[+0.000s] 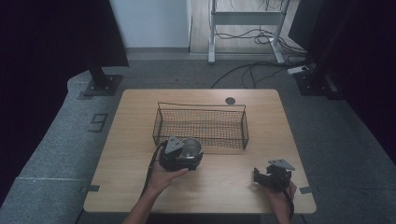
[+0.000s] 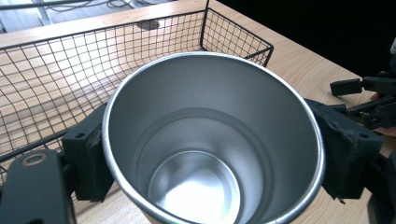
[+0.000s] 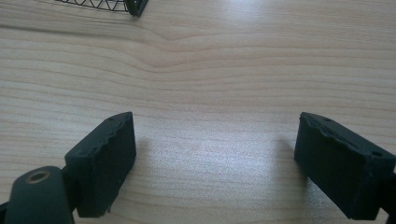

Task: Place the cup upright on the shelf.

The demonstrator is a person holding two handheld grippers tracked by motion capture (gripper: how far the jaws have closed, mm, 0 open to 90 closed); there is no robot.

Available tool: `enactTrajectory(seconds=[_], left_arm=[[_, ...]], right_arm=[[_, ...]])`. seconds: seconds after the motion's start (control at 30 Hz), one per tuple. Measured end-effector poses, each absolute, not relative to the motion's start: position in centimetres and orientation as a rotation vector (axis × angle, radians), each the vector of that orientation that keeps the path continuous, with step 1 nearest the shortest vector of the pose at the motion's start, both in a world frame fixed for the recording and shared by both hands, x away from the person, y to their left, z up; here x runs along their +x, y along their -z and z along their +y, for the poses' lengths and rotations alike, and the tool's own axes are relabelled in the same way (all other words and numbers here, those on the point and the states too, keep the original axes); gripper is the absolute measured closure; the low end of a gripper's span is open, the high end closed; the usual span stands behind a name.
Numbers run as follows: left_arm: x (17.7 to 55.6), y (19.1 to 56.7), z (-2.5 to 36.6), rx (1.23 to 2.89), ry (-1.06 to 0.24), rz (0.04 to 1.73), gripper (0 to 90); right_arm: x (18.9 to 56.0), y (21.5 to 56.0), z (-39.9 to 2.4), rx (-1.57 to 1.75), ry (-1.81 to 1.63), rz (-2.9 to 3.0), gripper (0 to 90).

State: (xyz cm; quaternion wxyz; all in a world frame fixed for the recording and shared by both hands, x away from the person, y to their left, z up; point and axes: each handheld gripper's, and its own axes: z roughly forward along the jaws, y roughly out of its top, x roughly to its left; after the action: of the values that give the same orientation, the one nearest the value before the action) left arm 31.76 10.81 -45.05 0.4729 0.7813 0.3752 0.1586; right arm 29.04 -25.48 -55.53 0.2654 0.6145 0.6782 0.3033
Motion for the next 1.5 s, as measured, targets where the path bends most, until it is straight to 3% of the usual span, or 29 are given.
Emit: enactTrajectory(seconds=[1.5], left_arm=[[36.3,42.0,11.6,1.895,-0.391,0.946,15.1]], right_arm=[[29.0,55.5,-25.5,1.659,-0.819,1.830,12.8]])
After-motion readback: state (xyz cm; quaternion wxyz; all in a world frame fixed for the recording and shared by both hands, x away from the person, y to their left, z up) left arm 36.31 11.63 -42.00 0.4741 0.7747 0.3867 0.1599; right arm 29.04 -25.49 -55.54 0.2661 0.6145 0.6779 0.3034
